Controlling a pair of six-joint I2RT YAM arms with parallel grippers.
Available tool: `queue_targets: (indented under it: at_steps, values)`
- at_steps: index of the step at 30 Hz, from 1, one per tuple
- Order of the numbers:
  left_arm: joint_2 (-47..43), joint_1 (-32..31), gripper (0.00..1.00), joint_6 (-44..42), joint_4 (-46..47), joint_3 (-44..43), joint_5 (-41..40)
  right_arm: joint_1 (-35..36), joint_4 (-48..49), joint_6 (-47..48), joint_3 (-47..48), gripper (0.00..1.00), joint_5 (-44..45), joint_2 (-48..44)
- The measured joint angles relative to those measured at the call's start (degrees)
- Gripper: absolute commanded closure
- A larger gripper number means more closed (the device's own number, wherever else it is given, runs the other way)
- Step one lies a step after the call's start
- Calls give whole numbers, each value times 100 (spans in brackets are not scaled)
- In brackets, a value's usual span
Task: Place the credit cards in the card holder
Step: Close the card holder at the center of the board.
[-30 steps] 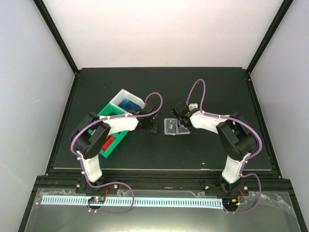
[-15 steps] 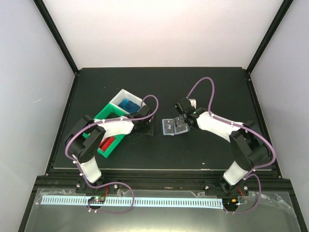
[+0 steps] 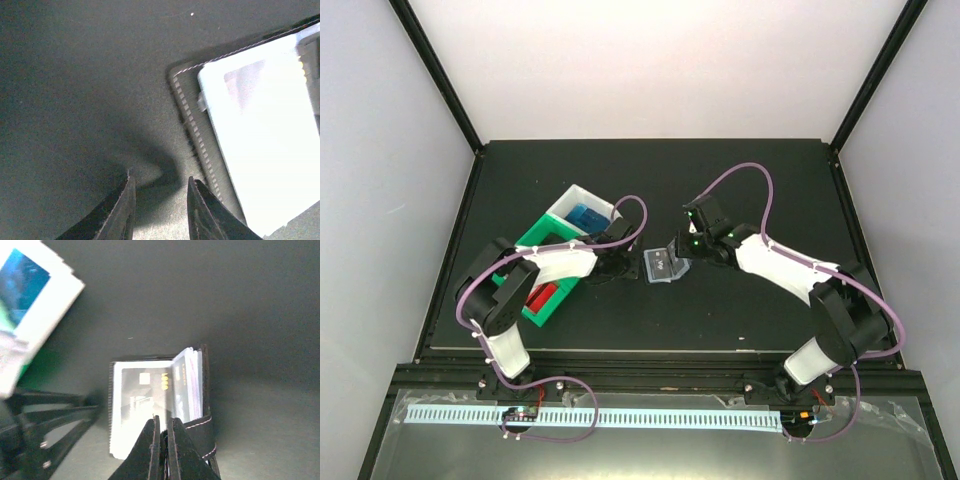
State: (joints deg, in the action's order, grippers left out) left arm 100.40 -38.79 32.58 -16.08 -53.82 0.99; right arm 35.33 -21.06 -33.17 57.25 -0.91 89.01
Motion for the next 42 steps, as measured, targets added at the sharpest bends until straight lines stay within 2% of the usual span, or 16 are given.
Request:
queue_targets:
  at_steps: [12, 24, 32, 38, 42]
  values:
    - [125, 26, 78, 203, 313, -37, 157, 0, 1169, -452, -221, 97, -1738, 232]
    - [-35, 306, 78, 656, 1311, 549, 745, -28, 2162, -1054, -529, 60, -2750, 542]
    - [-44, 396, 77, 706, 1493, 636, 1003, -140, 2577, -1075, -922, 42, -2861, 63]
    - [-44, 426, 77, 706, 1517, 649, 1071, -186, 2702, -1019, -1270, 42, -2726, -586]
    - [-96, 428, 77, 713, 1572, 721, 1056, -192, 2262, -791, -1126, 46, -2037, -605]
